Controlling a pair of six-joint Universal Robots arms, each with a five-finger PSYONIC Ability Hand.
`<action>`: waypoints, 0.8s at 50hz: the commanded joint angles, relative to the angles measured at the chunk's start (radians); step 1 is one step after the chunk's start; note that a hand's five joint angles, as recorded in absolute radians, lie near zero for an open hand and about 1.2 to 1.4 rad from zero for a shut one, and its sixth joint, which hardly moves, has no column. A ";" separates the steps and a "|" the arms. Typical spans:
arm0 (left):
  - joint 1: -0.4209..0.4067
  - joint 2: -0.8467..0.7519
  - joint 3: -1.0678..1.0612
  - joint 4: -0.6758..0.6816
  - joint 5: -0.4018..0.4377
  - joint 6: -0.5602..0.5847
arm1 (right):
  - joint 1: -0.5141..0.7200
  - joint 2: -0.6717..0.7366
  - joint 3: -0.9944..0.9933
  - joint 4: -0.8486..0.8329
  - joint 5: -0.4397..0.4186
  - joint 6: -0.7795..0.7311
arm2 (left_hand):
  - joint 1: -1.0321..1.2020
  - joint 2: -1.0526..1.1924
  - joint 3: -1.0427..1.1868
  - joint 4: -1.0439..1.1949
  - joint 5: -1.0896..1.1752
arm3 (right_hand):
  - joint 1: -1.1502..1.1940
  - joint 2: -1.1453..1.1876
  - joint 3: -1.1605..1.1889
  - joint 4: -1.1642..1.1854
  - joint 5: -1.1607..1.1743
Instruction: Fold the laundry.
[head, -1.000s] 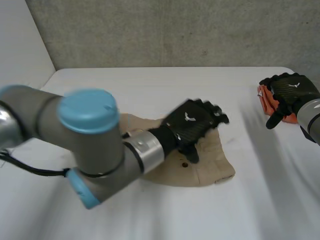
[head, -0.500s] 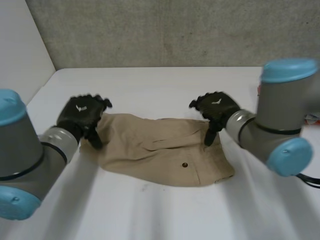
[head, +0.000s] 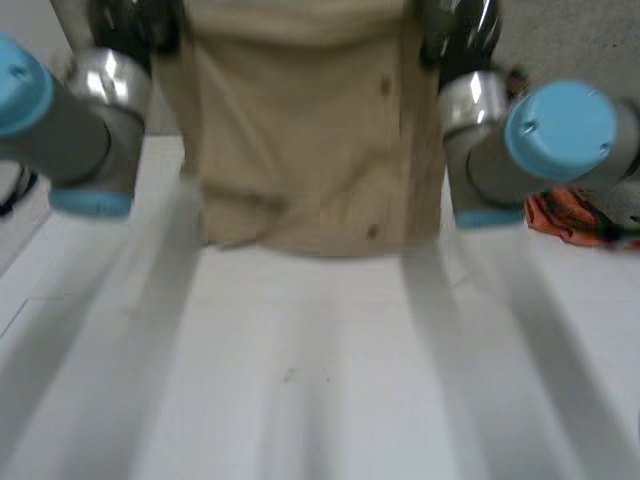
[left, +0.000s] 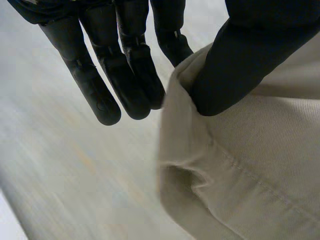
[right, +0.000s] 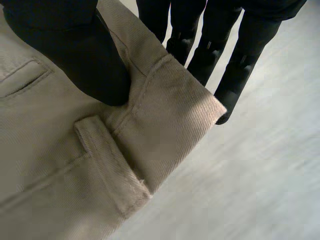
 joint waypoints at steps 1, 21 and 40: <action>0.019 0.004 0.079 0.196 0.056 -0.088 | -0.002 -0.046 -0.044 -0.096 -0.012 0.083 | 0.234 0.201 0.207 0.199 0.246 | 0.277 0.227 0.210 0.200 0.247; -0.073 0.197 -0.829 -0.033 0.068 0.108 | -0.019 -0.026 0.425 0.554 -0.119 -0.011 | 0.234 0.201 0.207 0.199 0.246 | 0.277 0.227 0.210 0.200 0.247; -0.103 0.653 -0.984 -1.255 0.071 0.417 | -0.041 -0.585 0.878 1.261 -0.128 -0.340 | 0.234 0.201 0.207 0.199 0.246 | 0.277 0.227 0.210 0.200 0.247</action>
